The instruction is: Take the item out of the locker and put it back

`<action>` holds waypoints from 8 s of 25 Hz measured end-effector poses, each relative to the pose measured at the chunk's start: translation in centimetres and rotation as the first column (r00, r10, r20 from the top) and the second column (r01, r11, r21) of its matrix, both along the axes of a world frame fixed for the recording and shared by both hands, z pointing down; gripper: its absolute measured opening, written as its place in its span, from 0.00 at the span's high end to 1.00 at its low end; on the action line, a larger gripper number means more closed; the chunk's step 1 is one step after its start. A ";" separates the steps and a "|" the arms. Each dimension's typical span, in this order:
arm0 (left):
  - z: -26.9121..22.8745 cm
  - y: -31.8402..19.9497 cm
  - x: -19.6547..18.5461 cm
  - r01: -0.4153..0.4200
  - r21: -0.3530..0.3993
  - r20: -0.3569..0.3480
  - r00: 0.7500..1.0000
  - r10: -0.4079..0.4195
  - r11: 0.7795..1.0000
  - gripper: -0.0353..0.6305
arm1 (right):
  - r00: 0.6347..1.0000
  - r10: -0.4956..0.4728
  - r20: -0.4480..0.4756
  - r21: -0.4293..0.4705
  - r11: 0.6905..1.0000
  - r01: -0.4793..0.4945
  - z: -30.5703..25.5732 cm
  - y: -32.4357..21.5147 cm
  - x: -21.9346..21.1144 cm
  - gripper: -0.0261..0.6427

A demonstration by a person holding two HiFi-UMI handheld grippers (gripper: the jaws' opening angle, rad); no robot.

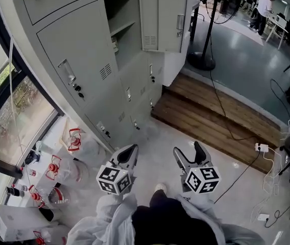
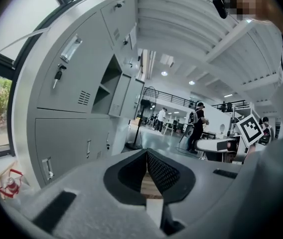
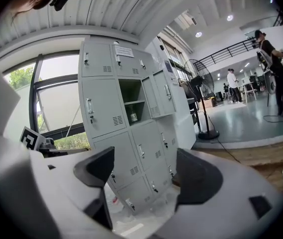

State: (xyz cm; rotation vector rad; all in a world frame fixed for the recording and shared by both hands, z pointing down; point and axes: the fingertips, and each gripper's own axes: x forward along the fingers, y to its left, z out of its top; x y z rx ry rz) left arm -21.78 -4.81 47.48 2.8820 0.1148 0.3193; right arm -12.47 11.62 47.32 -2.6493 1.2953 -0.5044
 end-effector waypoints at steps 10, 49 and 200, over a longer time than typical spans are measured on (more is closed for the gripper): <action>0.3 -1.9 7.7 0.006 0.020 -0.013 1.000 -0.006 1.000 0.94 | 1.000 0.008 -0.021 0.006 1.000 -0.008 0.4 -1.4 8.2 0.40; -0.2 -12.6 29.3 0.104 -0.004 -0.022 0.994 -0.104 0.995 0.94 | 0.997 -0.078 0.010 -0.020 0.997 0.078 0.6 -12.0 29.7 0.40; -10.6 -21.0 16.1 0.942 0.067 -0.257 0.336 -0.906 0.330 0.94 | 0.100 -0.994 -0.039 -0.156 0.104 0.982 -26.9 -53.9 27.1 0.50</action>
